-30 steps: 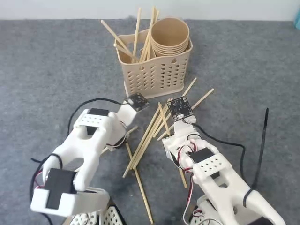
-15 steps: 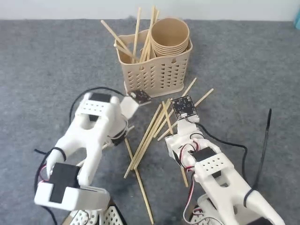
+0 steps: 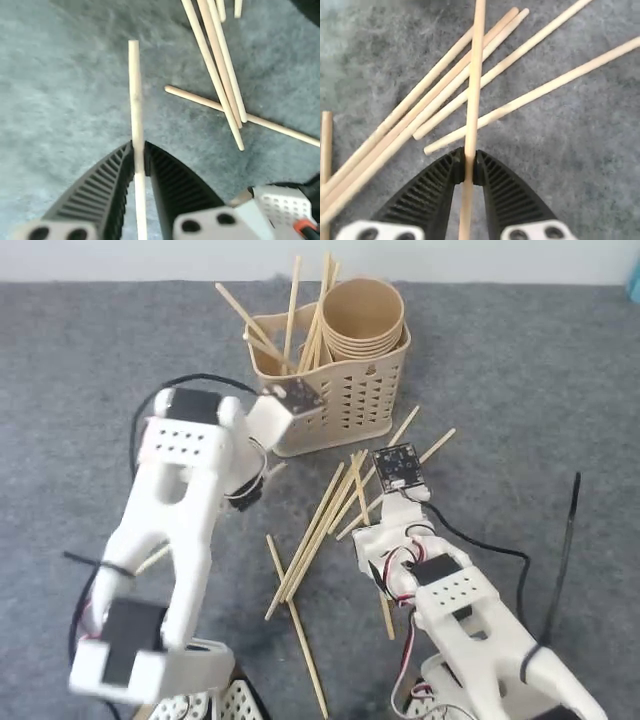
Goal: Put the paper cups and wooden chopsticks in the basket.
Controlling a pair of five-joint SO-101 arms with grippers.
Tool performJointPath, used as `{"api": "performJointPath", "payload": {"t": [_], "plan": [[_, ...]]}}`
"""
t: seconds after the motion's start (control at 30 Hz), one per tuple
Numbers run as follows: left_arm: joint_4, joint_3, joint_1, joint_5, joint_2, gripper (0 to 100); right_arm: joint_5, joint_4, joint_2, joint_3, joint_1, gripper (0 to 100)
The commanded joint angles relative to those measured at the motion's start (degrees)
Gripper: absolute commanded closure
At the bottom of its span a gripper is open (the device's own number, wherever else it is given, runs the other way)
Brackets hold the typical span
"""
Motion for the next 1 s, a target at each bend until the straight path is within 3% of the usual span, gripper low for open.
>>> {"api": "performJointPath", "payload": {"t": [0.0, 0.13, 0.27, 0.43, 0.7, 0.97], "plan": [[2.0, -0.5, -0.3, -0.3, -15.0, 99, -1.1, 2.3, -9.9, -0.4, 0.9, 99.1], [0.2, 2.9, -1.0, -0.3, -26.5, 99, -1.1, 8.4, -25.2, -0.6, 0.9, 99.1], [-6.8, 7.3, -3.5, 0.0, -33.1, 99, -0.7, 10.4, -41.1, -0.6, 0.9, 99.1], [-13.4, 7.3, -7.3, 10.8, -35.2, 99, 5.2, 4.7, -54.5, -0.7, 0.7, 99.1], [-25.5, 8.0, -11.8, 25.4, -39.3, 99, 13.2, -12.2, -56.9, -0.7, 0.7, 99.0], [-51.4, 29.8, -18.3, 26.5, -53.7, 99, 20.4, -32.0, -48.1, -1.1, 0.7, 99.0]]}}
